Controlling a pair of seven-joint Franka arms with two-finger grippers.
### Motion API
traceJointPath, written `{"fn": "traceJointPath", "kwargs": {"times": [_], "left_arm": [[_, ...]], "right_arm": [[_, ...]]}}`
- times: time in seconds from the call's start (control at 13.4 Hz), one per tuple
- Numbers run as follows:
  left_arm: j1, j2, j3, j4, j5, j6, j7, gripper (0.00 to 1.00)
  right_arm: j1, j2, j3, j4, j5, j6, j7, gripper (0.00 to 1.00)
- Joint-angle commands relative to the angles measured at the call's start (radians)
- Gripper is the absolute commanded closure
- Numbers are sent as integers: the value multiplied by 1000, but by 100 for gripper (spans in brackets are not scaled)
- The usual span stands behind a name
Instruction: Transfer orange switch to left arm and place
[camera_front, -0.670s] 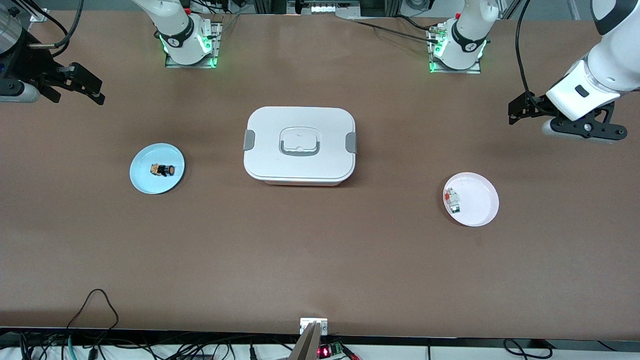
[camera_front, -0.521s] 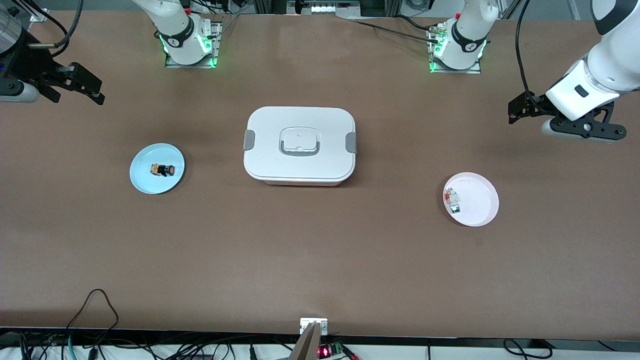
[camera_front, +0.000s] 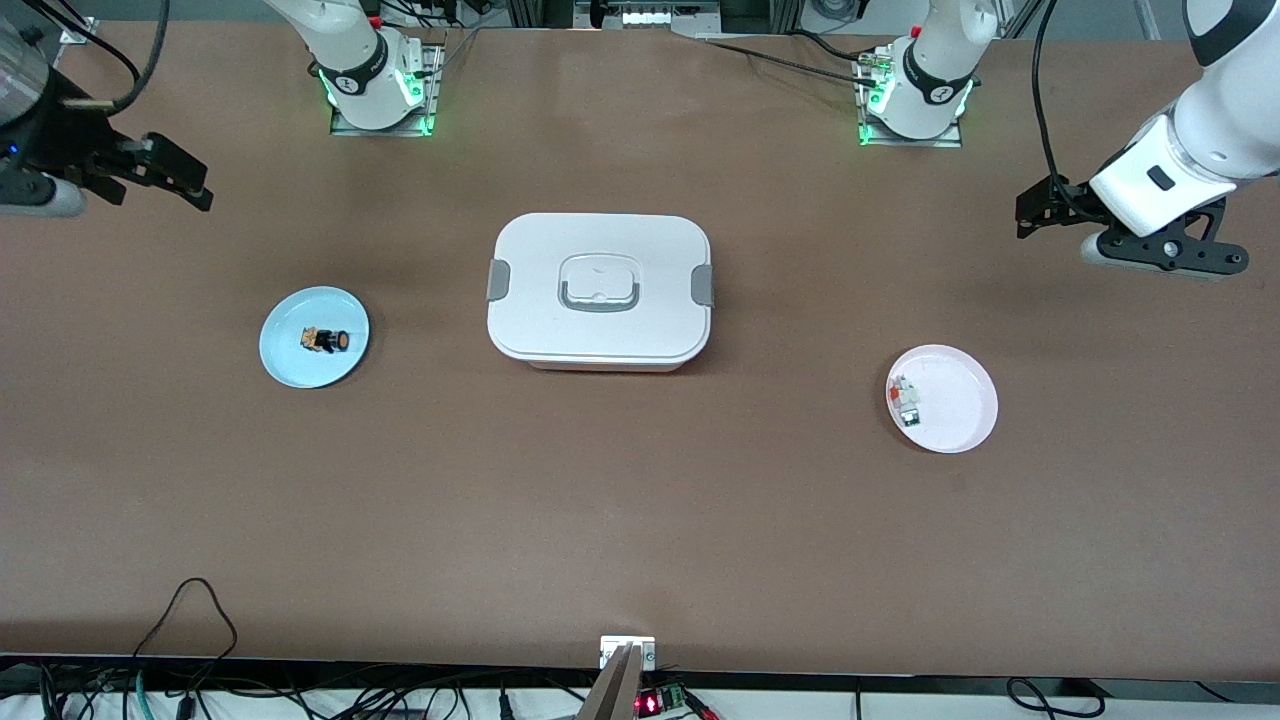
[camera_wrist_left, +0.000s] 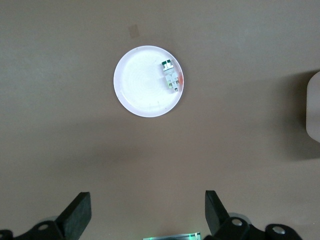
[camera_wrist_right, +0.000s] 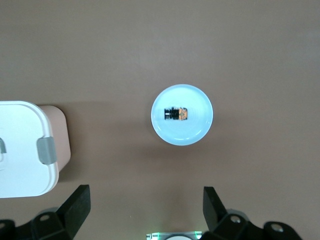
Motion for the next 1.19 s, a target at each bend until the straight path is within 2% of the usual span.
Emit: {"fn": "traceJointPath", "kwargs": {"times": [0.0, 0.3, 0.74, 0.97, 1.12], "left_arm": [[0, 0, -1, 31, -3, -9, 0, 0], [-5, 4, -15, 42, -5, -6, -5, 0], [-2, 9, -37, 47, -5, -6, -7, 0], [-3, 9, -44, 47, -3, -6, -5, 0], [-3, 7, -46, 47, -3, -8, -5, 0]], "right_arm": [[-14, 40, 3, -35, -14, -9, 4, 0], [-37, 122, 1, -105, -24, 103, -79, 0], [-109, 124, 1, -367, -45, 394, -214, 0], [-113, 141, 1, -490, -44, 560, -219, 0], [-112, 199, 3, -506, -42, 612, -219, 0]]}}
